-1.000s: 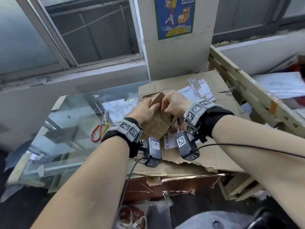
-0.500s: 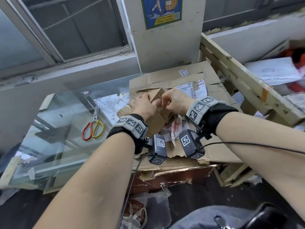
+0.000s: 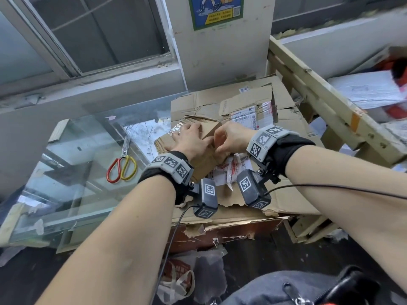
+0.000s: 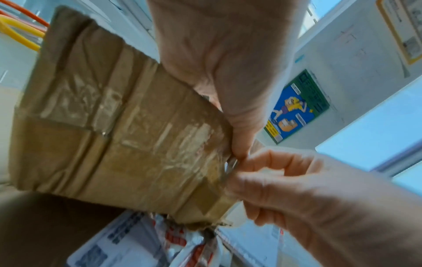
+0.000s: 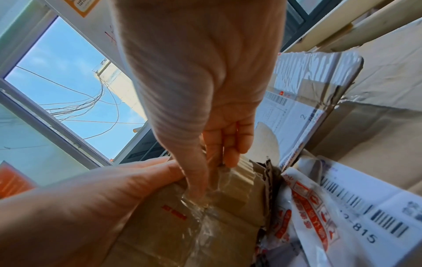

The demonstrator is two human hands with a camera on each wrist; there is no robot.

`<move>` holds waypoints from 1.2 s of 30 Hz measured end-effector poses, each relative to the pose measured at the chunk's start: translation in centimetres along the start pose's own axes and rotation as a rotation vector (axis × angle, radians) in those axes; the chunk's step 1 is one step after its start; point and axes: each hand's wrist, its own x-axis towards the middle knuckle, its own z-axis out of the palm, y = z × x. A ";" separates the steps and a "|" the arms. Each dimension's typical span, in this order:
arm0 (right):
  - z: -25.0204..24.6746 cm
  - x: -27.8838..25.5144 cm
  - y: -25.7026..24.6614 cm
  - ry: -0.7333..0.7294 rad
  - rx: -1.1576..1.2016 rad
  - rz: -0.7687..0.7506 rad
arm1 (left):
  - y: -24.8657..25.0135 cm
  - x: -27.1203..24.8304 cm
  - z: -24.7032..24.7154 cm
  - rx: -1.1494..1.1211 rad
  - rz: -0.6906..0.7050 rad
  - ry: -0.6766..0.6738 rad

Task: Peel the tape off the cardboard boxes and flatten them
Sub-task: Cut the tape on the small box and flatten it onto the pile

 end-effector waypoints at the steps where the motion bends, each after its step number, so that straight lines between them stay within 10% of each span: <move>1: 0.2 0.1 0.1 0.011 -0.004 -0.007 | -0.4 0.2 -0.5 -0.026 0.021 -0.023; 5: 0.2 0.7 0.0 0.057 0.053 0.022 | -2.7 0.0 -2.7 -0.109 0.103 -0.160; 9: 0.0 1.3 -1.6 0.061 0.110 -0.015 | -4.3 -0.9 -2.3 0.055 0.118 0.043; 18: 1.7 2.8 -2.4 0.078 0.144 0.016 | -6.4 0.9 -1.9 -0.037 0.111 0.001; 36: 2.8 3.2 -2.7 0.227 -0.220 -0.176 | -6.3 0.0 -2.4 -0.235 -0.008 -0.019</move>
